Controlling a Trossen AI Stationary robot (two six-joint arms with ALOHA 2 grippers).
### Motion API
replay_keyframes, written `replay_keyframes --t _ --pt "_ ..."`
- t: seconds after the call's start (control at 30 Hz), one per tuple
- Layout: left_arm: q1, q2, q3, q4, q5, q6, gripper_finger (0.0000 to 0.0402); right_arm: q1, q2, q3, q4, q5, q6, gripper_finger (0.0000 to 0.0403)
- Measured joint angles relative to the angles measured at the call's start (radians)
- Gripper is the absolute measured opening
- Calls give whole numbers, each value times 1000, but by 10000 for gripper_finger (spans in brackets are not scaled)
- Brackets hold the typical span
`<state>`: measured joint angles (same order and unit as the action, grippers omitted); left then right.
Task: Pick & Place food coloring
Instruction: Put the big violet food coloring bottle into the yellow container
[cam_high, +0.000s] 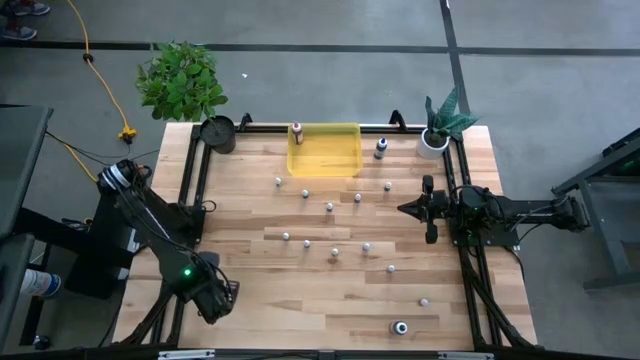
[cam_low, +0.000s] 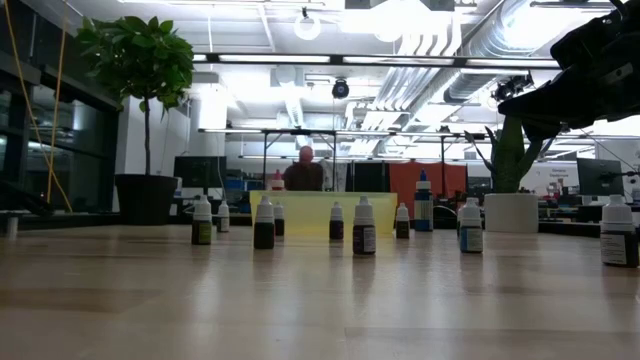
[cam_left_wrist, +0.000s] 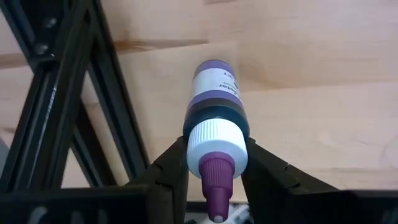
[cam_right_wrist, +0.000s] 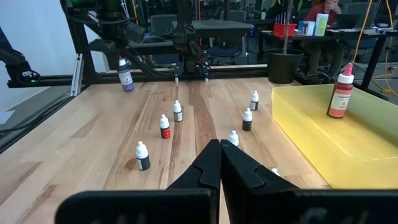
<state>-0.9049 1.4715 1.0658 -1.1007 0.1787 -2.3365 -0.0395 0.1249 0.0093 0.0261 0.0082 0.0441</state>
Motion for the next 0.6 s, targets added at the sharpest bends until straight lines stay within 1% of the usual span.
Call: replay_keyframes --t 0.1,0.27,0.33,0.5,0.6 --pt "1 -17 17 -6 -36 2 112 0 0 0 0 0 0 0" --pt "8 -35 76 -25 -137 29 112 0 0 0 0 0 0 0" --pt "25 -36 106 -50 -148 49 112 0 0 0 0 0 0 0" --pt "80 -36 207 -155 -184 172 112 0 0 0 0 0 0 0" --pt "135 -36 274 -214 -206 280 111 0 0 0 0 0 0 0"
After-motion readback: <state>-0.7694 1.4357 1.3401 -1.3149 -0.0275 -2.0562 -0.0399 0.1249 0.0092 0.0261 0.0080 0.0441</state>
